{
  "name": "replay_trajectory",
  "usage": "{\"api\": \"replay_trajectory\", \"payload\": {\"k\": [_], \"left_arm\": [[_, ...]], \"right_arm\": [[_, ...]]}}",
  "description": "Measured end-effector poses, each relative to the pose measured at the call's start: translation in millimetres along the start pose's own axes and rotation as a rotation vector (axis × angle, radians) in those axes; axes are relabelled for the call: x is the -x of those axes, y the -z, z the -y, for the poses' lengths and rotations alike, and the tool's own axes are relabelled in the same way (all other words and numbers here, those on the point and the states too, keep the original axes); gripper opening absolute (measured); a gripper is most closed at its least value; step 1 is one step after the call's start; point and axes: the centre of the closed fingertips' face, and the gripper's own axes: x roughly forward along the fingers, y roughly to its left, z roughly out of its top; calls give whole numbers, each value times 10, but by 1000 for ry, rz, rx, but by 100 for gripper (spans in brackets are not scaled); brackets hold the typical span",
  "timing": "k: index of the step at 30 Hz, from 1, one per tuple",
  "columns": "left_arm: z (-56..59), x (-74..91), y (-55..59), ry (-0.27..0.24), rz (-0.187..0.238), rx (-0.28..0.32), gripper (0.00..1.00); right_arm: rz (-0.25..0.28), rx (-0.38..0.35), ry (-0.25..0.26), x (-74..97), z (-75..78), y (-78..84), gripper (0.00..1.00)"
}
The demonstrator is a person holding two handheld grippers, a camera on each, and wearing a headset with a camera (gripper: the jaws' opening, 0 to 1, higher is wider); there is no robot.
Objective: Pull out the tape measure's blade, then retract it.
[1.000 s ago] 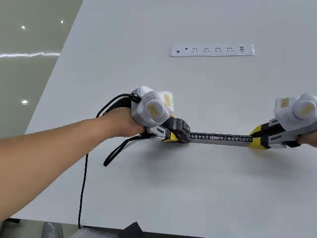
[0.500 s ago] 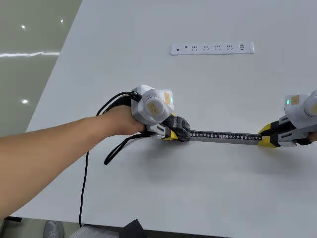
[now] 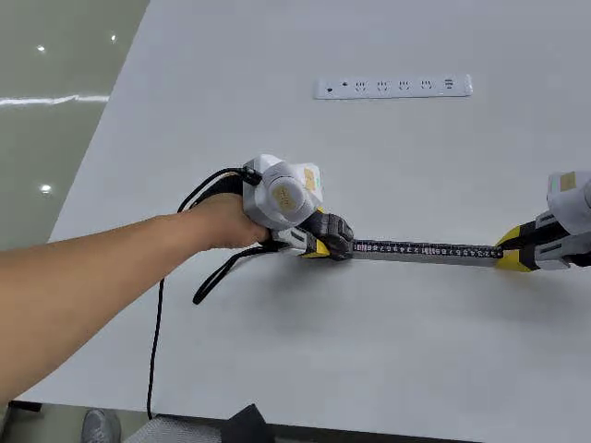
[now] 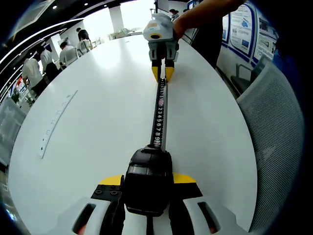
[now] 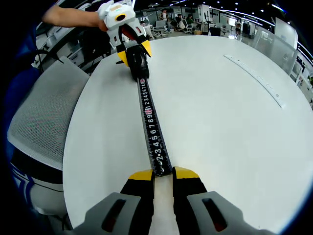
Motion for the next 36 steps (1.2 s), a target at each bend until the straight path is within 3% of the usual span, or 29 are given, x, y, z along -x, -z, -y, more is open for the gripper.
{"api": "replay_trajectory", "payload": {"k": [23, 36], "left_arm": [[3, 2, -4, 3, -1, -1, 31], [-5, -22, -18, 4, 0, 0, 32]], "right_arm": [[-4, -10, 9, 41, 12, 99, 9], [-20, 50, 17, 48, -40, 88, 11]]}}
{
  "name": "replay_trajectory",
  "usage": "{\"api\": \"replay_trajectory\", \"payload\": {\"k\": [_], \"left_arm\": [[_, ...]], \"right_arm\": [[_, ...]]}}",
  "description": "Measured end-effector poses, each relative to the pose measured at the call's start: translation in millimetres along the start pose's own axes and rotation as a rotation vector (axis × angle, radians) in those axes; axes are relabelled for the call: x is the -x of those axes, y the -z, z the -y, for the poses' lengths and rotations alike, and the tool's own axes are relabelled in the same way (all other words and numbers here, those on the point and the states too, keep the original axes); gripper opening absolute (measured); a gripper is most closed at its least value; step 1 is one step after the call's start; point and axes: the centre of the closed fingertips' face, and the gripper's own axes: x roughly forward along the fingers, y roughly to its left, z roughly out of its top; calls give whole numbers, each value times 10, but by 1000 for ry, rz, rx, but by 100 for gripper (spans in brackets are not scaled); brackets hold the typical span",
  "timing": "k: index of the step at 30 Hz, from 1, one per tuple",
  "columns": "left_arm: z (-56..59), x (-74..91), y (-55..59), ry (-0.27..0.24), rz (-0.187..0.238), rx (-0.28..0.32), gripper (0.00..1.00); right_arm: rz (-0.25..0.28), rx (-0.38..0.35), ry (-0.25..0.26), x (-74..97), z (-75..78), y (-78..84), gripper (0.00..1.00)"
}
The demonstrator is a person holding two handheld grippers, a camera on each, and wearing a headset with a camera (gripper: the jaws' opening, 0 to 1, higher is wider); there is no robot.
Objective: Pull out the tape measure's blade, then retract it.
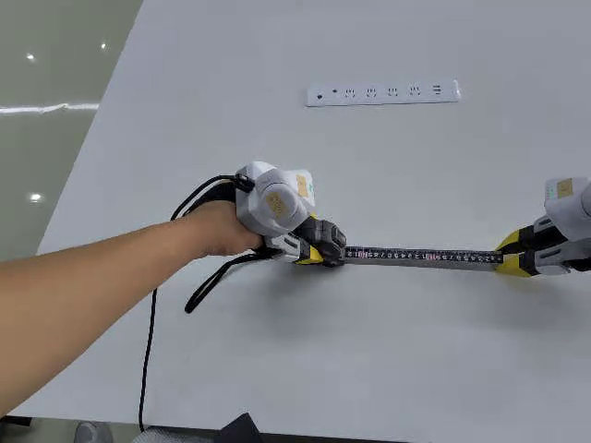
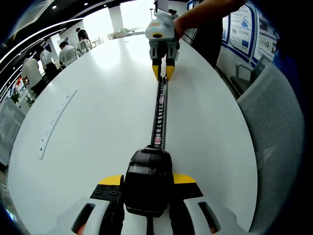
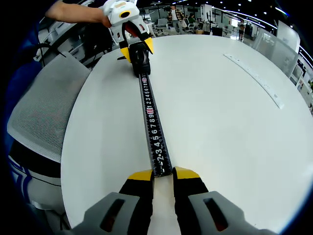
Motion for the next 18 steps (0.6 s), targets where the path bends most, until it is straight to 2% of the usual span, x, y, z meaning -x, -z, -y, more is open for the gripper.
{"api": "replay_trajectory", "payload": {"k": [9, 15, 18], "left_arm": [[-3, 0, -4, -12, 14, 17, 33], [-4, 0, 1, -18, 9, 27, 34], [-19, 9, 10, -29, 12, 56, 36]], "right_arm": [[-19, 79, 17, -3, -16, 0, 12], [-34, 75, 22, -2, -24, -19, 13], [-41, 81, 27, -3, -27, -16, 13]]}}
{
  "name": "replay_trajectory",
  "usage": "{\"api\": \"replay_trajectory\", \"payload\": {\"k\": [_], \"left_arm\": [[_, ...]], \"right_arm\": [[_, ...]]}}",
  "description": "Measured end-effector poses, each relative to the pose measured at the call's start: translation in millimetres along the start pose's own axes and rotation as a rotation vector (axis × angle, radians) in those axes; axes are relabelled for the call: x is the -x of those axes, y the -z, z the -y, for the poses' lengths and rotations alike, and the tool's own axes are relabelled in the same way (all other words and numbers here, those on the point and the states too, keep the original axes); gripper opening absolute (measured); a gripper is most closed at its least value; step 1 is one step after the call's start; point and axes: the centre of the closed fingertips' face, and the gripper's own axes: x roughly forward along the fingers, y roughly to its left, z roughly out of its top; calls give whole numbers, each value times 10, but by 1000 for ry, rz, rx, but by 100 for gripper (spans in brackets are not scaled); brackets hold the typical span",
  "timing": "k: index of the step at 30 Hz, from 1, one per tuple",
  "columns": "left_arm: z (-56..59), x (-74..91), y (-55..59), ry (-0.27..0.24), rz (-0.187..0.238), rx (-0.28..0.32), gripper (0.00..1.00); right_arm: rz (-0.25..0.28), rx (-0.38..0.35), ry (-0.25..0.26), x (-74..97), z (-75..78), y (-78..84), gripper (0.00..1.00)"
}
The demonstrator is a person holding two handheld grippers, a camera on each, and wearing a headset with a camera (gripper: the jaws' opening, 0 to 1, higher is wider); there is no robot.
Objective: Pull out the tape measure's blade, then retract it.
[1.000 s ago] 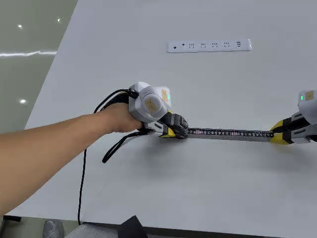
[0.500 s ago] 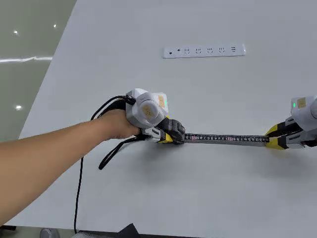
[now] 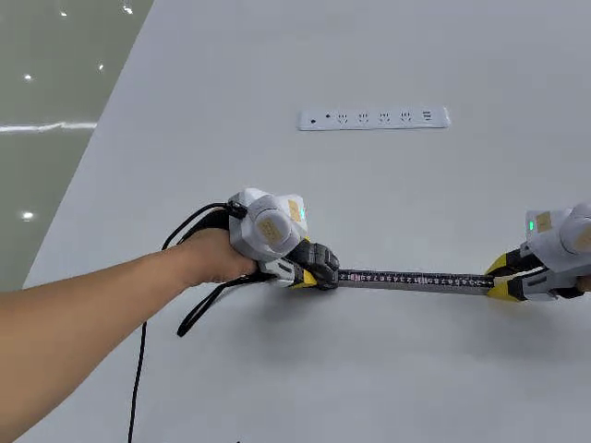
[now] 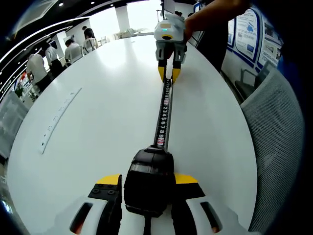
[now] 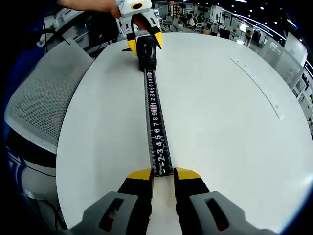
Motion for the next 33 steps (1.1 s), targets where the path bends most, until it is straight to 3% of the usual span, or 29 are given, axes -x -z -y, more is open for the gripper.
{"api": "replay_trajectory", "payload": {"k": [12, 24, 29, 33], "left_arm": [[-65, 109, -12, -42, 29, 134, 41], [-51, 256, 7, -92, 58, 252, 49], [-44, 321, 28, -128, 82, 349, 53], [-1, 391, 39, -150, 91, 453, 56]], "right_arm": [[-7, -31, 11, 16, -28, 19, 18], [35, -124, 81, 166, -24, 8, 30], [69, -207, 113, 226, -82, -48, 33], [103, -293, 138, 270, -128, -81, 46]]}}
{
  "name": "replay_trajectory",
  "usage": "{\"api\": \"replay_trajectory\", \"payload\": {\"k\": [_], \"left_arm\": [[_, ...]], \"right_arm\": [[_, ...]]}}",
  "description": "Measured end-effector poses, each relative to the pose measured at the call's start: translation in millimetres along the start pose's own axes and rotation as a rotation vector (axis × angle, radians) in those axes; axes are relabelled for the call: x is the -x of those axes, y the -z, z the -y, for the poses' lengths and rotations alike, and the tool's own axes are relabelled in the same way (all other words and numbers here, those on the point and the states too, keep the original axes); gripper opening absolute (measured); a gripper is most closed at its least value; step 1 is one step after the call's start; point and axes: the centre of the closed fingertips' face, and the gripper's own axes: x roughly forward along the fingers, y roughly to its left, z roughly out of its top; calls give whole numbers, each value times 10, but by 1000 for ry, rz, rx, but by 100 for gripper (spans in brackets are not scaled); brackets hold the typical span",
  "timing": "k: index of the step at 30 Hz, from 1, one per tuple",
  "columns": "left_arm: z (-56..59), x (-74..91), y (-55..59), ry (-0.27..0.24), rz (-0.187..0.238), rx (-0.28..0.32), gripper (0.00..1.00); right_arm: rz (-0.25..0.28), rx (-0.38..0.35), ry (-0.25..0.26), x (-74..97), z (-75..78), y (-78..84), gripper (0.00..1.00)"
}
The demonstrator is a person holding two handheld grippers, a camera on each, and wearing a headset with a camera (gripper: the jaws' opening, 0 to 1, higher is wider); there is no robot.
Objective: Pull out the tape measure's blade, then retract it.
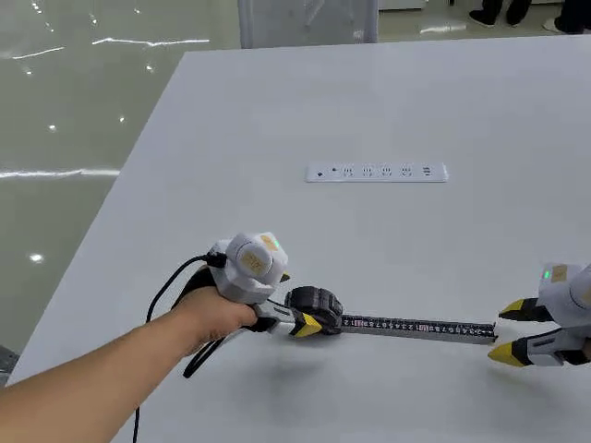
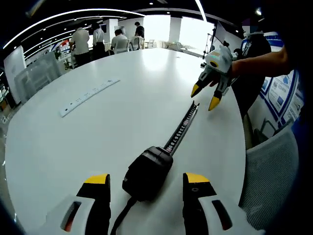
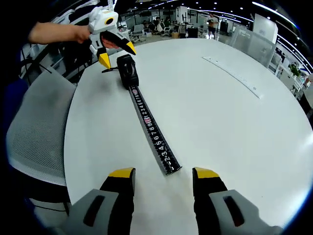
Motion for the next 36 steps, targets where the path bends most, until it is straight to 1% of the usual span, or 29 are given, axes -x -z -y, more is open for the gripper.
{"api": "replay_trajectory", "payload": {"k": [1, 2, 4, 7, 9, 12, 16, 20, 23, 24, 29, 31, 36], "left_arm": [[-15, 13, -3, -14, 4, -3, 56], [-4, 32, -11, -20, 15, 8, 57], [39, 77, -7, -24, 27, 59, 60], [78, 129, 4, -38, 40, 93, 63], [134, 167, 54, -40, 42, 130, 65], [203, 225, 140, -54, 45, 176, 68], [292, 295, 187, -63, 57, 218, 73], [382, 378, 216, -74, 60, 225, 79], [420, 439, 224, -84, 65, 227, 80], [425, 477, 218, -95, 70, 233, 81], [454, 595, 201, -119, 96, 257, 85], [481, 636, 203, -127, 98, 253, 86], [545, 745, 198, -139, 103, 239, 89]], "right_arm": [[8, -7, 5, 13, -7, -6, 46], [15, -18, 6, 29, -27, -10, 47], [28, -48, 18, 69, -52, -9, 49], [41, -81, 34, 122, -79, 3, 52], [60, -106, 44, 169, -110, 0, 53], [68, -133, 56, 239, -178, 26, 56], [96, -170, 80, 326, -255, 25, 59], [118, -197, 85, 400, -377, 28, 63], [128, -201, 91, 459, -467, 32, 65], [134, -201, 94, 504, -519, 21, 66], [159, -215, 117, 620, -599, -19, 69], [169, -216, 125, 670, -633, -43, 72], [183, -215, 137, 761, -693, -82, 74]]}}
